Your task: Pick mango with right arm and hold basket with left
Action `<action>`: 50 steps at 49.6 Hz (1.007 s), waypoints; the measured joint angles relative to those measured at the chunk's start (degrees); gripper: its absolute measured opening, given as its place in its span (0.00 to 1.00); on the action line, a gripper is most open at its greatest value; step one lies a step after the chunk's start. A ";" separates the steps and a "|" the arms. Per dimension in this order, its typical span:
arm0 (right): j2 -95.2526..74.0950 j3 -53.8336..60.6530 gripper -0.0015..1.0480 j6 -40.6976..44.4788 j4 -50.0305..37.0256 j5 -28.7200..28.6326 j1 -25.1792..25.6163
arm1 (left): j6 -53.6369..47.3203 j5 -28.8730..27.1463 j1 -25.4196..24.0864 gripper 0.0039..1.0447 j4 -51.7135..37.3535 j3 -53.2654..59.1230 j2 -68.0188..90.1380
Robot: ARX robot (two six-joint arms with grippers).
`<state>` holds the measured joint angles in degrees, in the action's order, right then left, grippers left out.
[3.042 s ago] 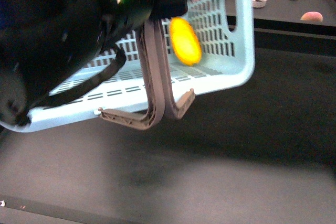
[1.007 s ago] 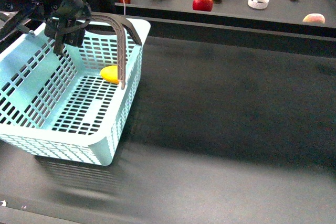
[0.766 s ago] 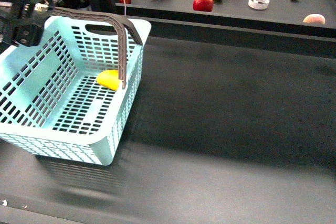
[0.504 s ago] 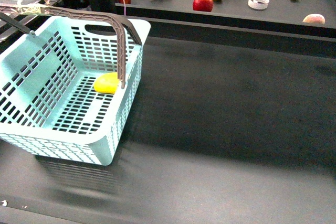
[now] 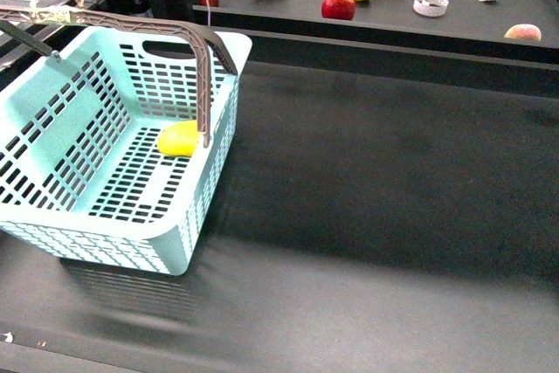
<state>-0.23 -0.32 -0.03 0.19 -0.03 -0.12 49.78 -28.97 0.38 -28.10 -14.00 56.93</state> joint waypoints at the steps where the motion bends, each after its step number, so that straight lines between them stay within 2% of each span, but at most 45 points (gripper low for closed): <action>1: 0.00 0.00 0.92 0.00 0.00 -0.02 0.00 | 0.00 0.02 0.00 0.95 0.00 0.00 0.00; 8: 0.00 0.00 0.92 0.00 0.00 0.02 0.00 | -0.37 0.46 -0.07 0.95 -0.13 0.04 0.02; 10: 0.00 0.00 0.92 0.00 0.00 0.00 0.00 | -8.02 12.17 -2.80 0.86 -9.35 3.04 0.96; 11: 0.00 0.00 0.92 0.00 0.00 0.00 0.00 | -13.60 19.34 -3.63 0.81 -14.21 4.90 1.11; 12: 0.00 0.00 0.92 -0.02 0.00 0.02 0.00 | -20.48 24.11 -3.89 0.75 -17.68 6.36 0.74; 14: 0.00 0.00 0.92 0.00 0.00 0.02 0.00 | -28.06 27.08 -2.58 0.68 -19.47 7.39 -0.52; 17: 0.00 0.00 0.92 0.00 0.00 -0.09 0.00 | -36.57 29.16 -0.83 0.58 -21.20 8.74 -1.86; 21: 0.00 0.00 0.92 -0.02 0.00 0.00 0.00 | -43.85 29.11 -0.42 0.43 -22.16 10.97 -3.34; 23: 0.00 0.00 0.92 -0.02 0.00 0.15 0.00 | -45.42 28.98 -0.42 0.36 -20.81 11.74 -4.70; 27: 0.00 0.00 0.92 0.00 0.00 0.13 0.00 | -47.89 29.03 -0.37 0.15 -16.46 12.55 -10.14; 30: 0.00 0.00 0.92 -0.02 0.00 0.07 0.00 | -48.35 29.00 -0.37 0.05 -14.12 12.76 -12.98; 50: 0.00 0.00 0.92 0.00 0.00 0.11 0.00 | -49.16 28.98 -0.37 0.04 2.14 12.83 -30.91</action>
<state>-0.23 -0.32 -0.03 0.19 0.08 -0.12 0.62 0.01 0.01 -25.96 -1.17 26.02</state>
